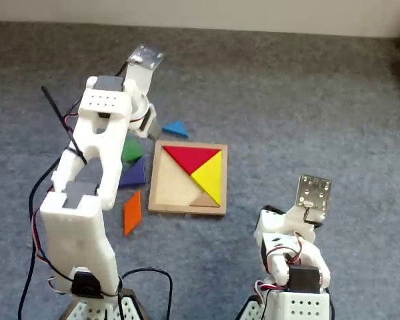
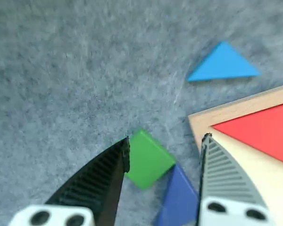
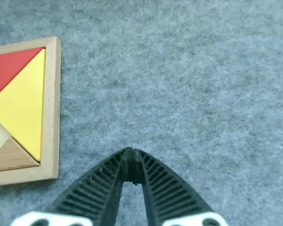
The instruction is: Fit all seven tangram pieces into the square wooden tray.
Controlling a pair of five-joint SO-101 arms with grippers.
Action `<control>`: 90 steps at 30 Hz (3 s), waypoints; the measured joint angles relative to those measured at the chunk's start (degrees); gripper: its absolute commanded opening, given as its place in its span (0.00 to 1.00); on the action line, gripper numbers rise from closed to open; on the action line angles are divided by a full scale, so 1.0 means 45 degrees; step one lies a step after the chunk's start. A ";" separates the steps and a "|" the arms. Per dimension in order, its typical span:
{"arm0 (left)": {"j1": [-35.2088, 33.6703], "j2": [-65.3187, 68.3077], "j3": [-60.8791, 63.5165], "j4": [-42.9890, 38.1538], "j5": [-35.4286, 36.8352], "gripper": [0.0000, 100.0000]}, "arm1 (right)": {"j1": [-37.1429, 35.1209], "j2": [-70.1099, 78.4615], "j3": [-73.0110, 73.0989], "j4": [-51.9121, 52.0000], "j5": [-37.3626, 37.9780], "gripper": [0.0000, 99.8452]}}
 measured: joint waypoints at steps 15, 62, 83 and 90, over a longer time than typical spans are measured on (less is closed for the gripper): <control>-0.0977 0.6056 -0.8283 0.5411 0.1602 0.25 | 0.0000 0.0000 0.0000 0.0000 0.0000 0.01; -0.1250 0.6330 -0.8830 0.6193 0.7170 0.01 | 0.0371 0.0000 0.0000 -0.0059 0.0000 0.01; 0.1348 0.1368 -0.4161 0.6291 -0.1270 0.01 | 0.0391 0.0000 0.0000 -0.0059 0.0000 0.01; 0.3556 0.0274 -0.0684 0.4747 -0.1641 0.01 | 0.0391 0.0000 0.0000 -0.0059 0.0000 0.01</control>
